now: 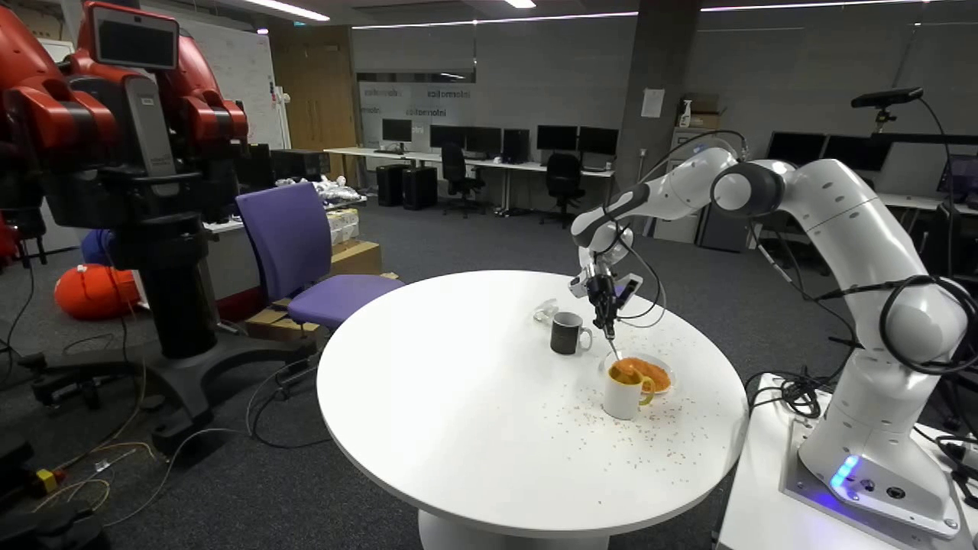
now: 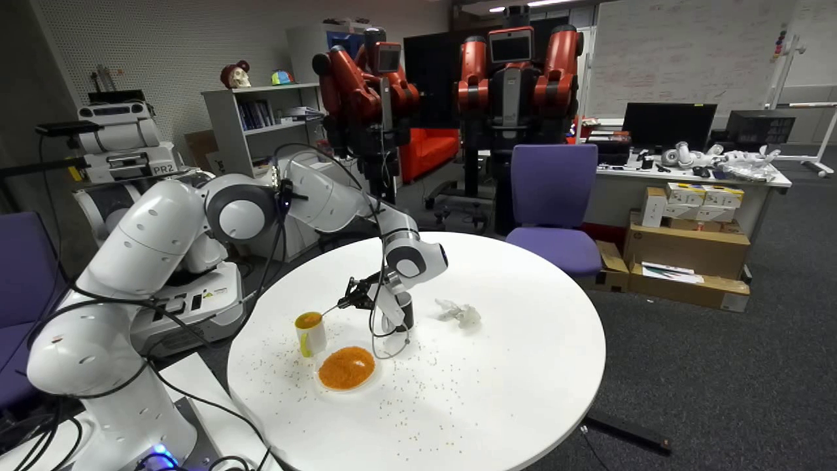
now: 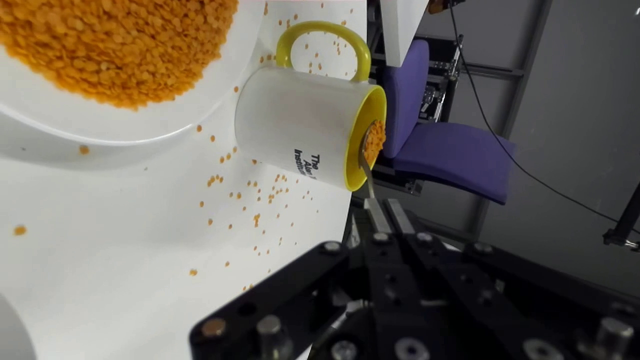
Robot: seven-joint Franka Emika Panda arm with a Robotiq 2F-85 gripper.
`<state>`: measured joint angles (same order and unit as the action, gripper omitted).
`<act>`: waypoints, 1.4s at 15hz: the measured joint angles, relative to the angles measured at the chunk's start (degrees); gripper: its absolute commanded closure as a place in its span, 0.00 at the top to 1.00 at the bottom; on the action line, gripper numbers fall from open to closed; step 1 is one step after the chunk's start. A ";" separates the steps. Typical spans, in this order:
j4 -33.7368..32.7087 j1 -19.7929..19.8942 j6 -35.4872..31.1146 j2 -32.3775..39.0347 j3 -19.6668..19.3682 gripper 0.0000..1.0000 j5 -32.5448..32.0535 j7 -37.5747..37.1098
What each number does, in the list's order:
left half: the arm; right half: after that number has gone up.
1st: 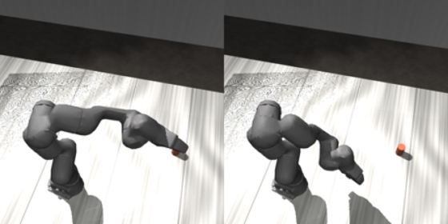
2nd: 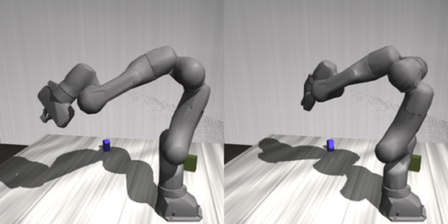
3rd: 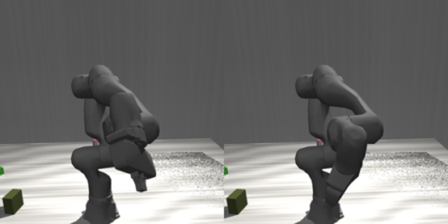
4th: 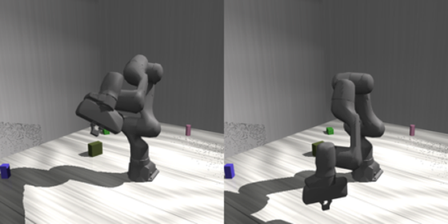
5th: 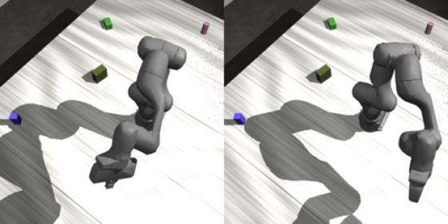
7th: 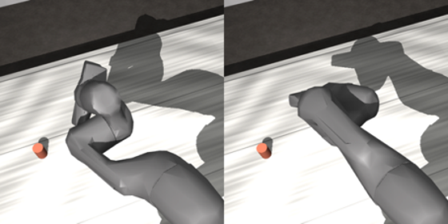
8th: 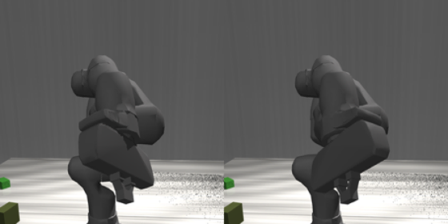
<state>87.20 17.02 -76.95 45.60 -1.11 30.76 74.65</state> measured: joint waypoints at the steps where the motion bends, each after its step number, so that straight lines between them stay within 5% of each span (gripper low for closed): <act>1: 0.00 -0.03 -0.29 0.12 0.15 0.01 0.00 0.00; 21: 0.01 -2.58 -1.09 -0.42 0.91 0.01 -3.60 0.05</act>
<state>87.22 14.45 -78.05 45.18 -0.20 27.16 74.70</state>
